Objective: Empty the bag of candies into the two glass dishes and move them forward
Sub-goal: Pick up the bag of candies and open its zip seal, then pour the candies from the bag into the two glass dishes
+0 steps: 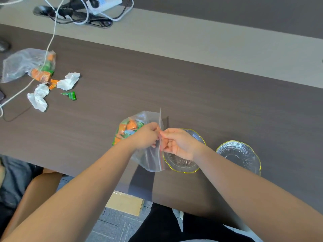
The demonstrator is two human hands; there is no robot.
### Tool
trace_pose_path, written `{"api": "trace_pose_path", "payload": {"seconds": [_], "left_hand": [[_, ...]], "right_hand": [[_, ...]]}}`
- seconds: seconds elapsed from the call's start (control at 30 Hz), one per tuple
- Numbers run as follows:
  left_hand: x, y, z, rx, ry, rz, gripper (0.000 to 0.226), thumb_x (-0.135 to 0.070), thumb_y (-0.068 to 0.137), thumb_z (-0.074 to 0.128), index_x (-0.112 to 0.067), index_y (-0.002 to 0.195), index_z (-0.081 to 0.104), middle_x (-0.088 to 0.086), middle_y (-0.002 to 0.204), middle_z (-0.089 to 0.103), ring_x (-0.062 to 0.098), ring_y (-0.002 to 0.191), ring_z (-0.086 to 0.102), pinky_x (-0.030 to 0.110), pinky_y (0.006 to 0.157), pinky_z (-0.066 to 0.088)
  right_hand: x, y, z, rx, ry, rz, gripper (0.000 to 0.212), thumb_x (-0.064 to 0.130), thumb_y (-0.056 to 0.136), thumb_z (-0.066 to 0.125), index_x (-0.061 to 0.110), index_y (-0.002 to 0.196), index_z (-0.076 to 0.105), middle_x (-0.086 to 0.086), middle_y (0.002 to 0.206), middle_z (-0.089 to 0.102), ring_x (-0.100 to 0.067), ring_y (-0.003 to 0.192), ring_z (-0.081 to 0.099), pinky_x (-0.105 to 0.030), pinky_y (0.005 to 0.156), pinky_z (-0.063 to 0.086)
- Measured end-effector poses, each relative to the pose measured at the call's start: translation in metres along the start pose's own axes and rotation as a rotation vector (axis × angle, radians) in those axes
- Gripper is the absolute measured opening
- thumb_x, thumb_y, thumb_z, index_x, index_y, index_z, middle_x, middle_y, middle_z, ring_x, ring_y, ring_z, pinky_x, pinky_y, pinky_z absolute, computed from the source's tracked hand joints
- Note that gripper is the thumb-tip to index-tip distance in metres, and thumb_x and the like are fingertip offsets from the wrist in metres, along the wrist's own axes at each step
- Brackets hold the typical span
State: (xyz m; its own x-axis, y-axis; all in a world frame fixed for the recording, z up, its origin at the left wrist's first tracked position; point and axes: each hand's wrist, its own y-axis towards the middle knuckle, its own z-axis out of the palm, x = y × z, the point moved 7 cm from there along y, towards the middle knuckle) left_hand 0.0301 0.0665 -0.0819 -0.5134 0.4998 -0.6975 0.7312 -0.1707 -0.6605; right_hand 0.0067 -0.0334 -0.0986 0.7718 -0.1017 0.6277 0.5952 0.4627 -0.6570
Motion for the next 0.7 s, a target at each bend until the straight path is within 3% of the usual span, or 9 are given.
{"api": "trace_pose_path", "payload": {"seconds": [0.07, 0.17, 0.27, 0.37, 0.5, 0.57, 0.63, 0.7], "left_hand": [[-0.003, -0.001, 0.000, 0.022, 0.061, -0.004, 0.029, -0.007, 0.093, 0.036, -0.016, 0.066, 0.042, 0.003, 0.068, 0.046, 0.015, 0.058, 0.044, 0.025, 0.056, 0.041], [-0.006, -0.001, -0.009, 0.011, 0.398, 0.012, 0.027, -0.006, 0.088, 0.038, -0.020, 0.064, 0.038, -0.002, 0.066, 0.043, 0.021, 0.069, 0.045, 0.029, 0.060, 0.037], [-0.006, -0.003, -0.038, -0.164, 0.692, 0.011, 0.022, -0.014, 0.082, 0.042, -0.020, 0.061, 0.037, -0.001, 0.069, 0.047, 0.030, 0.081, 0.050, 0.030, 0.066, 0.035], [-0.013, -0.006, -0.054, -0.265, 0.816, -0.017, 0.018, -0.021, 0.082, 0.044, -0.012, 0.068, 0.042, 0.007, 0.080, 0.053, 0.032, 0.079, 0.049, 0.029, 0.067, 0.038], [-0.037, -0.006, -0.067, -0.392, 0.849, 0.002, 0.022, -0.011, 0.080, 0.045, -0.011, 0.061, 0.034, 0.009, 0.081, 0.048, 0.032, 0.078, 0.045, 0.031, 0.067, 0.036], [-0.047, -0.008, -0.081, -0.501, 0.793, 0.007, 0.020, -0.008, 0.077, 0.047, -0.012, 0.062, 0.034, 0.008, 0.075, 0.048, 0.032, 0.076, 0.045, 0.032, 0.066, 0.034], [-0.054, -0.013, -0.089, -0.582, 0.674, 0.028, 0.007, -0.010, 0.076, 0.047, -0.010, 0.074, 0.041, 0.005, 0.072, 0.050, 0.032, 0.076, 0.047, 0.033, 0.066, 0.035], [-0.060, -0.018, -0.091, -0.621, 0.550, 0.033, 0.010, -0.013, 0.077, 0.047, -0.012, 0.086, 0.043, 0.001, 0.069, 0.049, 0.031, 0.076, 0.048, 0.032, 0.068, 0.035]], "right_hand": [[0.003, 0.001, -0.002, -0.028, -0.045, -0.013, 0.028, 0.015, 0.096, 0.050, 0.012, 0.068, 0.053, -0.002, 0.047, 0.059, -0.012, 0.044, 0.058, -0.024, 0.056, 0.044], [0.008, 0.002, -0.017, -0.215, -0.180, -0.060, 0.030, 0.006, 0.093, 0.051, 0.012, 0.063, 0.048, 0.001, 0.038, 0.048, -0.011, 0.033, 0.043, -0.018, 0.043, 0.036], [0.013, -0.004, -0.054, -0.461, -0.257, -0.085, 0.031, -0.002, 0.084, 0.051, 0.011, 0.057, 0.045, -0.001, 0.039, 0.039, -0.015, 0.036, 0.031, -0.015, 0.039, 0.024], [0.023, -0.012, -0.073, -0.574, -0.526, -0.089, 0.021, 0.006, 0.076, 0.047, 0.012, 0.056, 0.048, -0.004, 0.043, 0.044, -0.020, 0.038, 0.035, -0.021, 0.044, 0.030], [0.035, -0.012, -0.081, -0.681, -0.643, -0.175, 0.019, 0.013, 0.083, 0.052, 0.013, 0.064, 0.049, -0.007, 0.054, 0.053, -0.019, 0.043, 0.047, -0.026, 0.053, 0.042], [0.042, -0.012, -0.084, -0.705, -0.790, -0.234, 0.026, 0.021, 0.088, 0.055, 0.017, 0.064, 0.047, -0.011, 0.063, 0.062, -0.024, 0.056, 0.055, -0.032, 0.065, 0.048], [0.048, -0.012, -0.083, -0.702, -0.971, -0.274, 0.026, 0.027, 0.091, 0.054, 0.015, 0.068, 0.050, -0.012, 0.068, 0.066, -0.029, 0.071, 0.060, -0.035, 0.072, 0.049], [0.052, -0.014, -0.083, -0.696, -1.053, -0.273, 0.023, 0.028, 0.091, 0.053, 0.012, 0.075, 0.055, -0.009, 0.069, 0.065, -0.031, 0.075, 0.063, -0.038, 0.072, 0.052]]}}
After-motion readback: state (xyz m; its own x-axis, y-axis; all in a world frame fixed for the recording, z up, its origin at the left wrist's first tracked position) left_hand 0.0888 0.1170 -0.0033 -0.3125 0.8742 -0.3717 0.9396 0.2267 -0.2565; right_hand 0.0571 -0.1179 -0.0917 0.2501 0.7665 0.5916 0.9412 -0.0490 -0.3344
